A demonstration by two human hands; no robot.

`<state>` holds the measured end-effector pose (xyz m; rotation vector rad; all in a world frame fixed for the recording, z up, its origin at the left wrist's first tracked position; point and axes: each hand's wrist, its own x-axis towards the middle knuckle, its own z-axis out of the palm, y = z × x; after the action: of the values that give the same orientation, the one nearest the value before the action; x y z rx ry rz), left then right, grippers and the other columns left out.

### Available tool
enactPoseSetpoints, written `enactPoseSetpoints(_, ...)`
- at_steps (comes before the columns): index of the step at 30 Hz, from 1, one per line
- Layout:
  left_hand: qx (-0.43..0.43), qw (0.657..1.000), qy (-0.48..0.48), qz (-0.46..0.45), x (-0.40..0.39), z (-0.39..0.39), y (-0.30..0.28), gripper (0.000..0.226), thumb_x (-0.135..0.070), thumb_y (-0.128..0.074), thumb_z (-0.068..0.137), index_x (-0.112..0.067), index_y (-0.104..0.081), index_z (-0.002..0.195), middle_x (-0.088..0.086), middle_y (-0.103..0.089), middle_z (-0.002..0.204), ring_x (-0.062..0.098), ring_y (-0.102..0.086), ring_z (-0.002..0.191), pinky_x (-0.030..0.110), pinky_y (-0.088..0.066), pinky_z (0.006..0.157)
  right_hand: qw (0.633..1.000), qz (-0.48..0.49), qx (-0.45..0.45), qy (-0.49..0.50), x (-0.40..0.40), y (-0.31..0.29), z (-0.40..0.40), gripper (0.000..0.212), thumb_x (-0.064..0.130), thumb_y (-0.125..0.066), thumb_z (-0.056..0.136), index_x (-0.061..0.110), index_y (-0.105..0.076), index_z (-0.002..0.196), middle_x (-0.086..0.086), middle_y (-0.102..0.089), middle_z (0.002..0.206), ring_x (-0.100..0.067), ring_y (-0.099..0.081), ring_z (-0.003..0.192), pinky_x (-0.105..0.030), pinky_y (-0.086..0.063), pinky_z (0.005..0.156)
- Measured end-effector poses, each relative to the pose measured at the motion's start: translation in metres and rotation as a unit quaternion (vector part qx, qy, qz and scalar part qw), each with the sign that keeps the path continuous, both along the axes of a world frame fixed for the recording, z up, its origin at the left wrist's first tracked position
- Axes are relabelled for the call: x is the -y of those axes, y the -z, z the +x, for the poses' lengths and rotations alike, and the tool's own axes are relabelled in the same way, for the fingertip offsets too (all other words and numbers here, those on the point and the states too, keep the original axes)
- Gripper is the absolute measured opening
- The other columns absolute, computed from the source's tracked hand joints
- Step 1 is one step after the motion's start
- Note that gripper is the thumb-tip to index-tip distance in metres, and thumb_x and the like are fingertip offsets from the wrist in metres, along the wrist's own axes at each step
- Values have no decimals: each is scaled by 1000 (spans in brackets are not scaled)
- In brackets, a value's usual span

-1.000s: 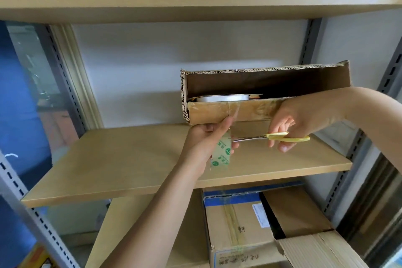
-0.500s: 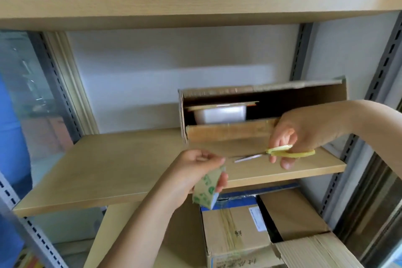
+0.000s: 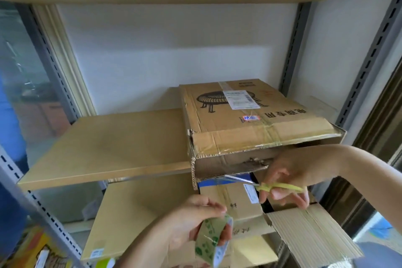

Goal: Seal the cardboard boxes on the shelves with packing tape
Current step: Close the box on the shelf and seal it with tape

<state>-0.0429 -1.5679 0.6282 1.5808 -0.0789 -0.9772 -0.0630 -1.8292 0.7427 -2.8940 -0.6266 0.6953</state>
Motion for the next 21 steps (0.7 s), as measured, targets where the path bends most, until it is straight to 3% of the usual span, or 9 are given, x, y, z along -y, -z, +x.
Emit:
enactPoseSetpoints(4,-14,1000,13,-20,-21,-2,-5,25,-6,-60,96,4,-54,117,22,-70,87,32,-66,75,37,-56,67,994,107,-38,12,-54,-11,-22,9,45,-63,92,42,-69,97,20,-68,89,5,-54,60,-13,-43,65)
enactPoseSetpoints(6,-17,999,-21,-31,-37,-2,-8,25,-5,-58,97,7,-54,118,25,-69,87,33,-66,75,38,-56,65,990,136,37,1,-85,-18,-22,10,37,-58,97,44,-65,95,22,-62,89,7,-53,68,-13,-38,62)
enactPoseSetpoints(8,-21,996,-71,-45,-57,-1,-11,16,-5,-55,98,5,-57,110,28,-68,86,34,-65,73,38,-54,64,984,147,96,-3,-119,-26,-17,14,36,-53,99,37,-65,106,16,-62,95,1,-52,71,-17,-37,62)
enactPoseSetpoints(12,2,986,-159,-57,-102,5,-15,16,-9,-51,100,4,-58,106,30,-67,87,35,-66,74,41,-53,67,980,156,115,-32,-187,-49,5,13,38,-48,101,35,-60,107,16,-59,89,0,-52,74,-21,-41,64)
enactPoseSetpoints(14,14,974,-218,-68,-119,9,-19,14,-6,-50,100,5,-56,105,30,-67,80,36,-67,67,39,-54,60,978,119,164,-48,-214,-53,31,22,34,-52,99,28,-63,117,16,-59,98,1,-57,84,-16,-45,70)
enactPoseSetpoints(17,46,948,-305,-82,-138,18,-27,8,-2,-50,99,3,-55,101,27,-66,68,33,-66,55,35,-54,50,966,-23,253,-48,-249,-45,94,39,29,-58,91,21,-62,130,2,-63,125,-21,-61,112,-32,-54,91)
enactPoseSetpoints(19,72,935,-326,-116,-146,23,-35,3,1,-49,97,1,-51,96,26,-63,62,32,-64,50,33,-52,47,962,-107,250,-31,-269,-38,126,38,22,-57,90,16,-64,126,0,-65,122,-22,-63,108,-32,-55,88)
enactPoseSetpoints(21,89,926,-336,-150,-152,25,-43,2,3,-47,97,2,-48,95,25,-62,62,32,-62,50,32,-51,47,954,-175,239,-51,-284,-30,140,26,19,-53,94,14,-66,116,0,-67,106,-18,-65,92,-24,-50,81)
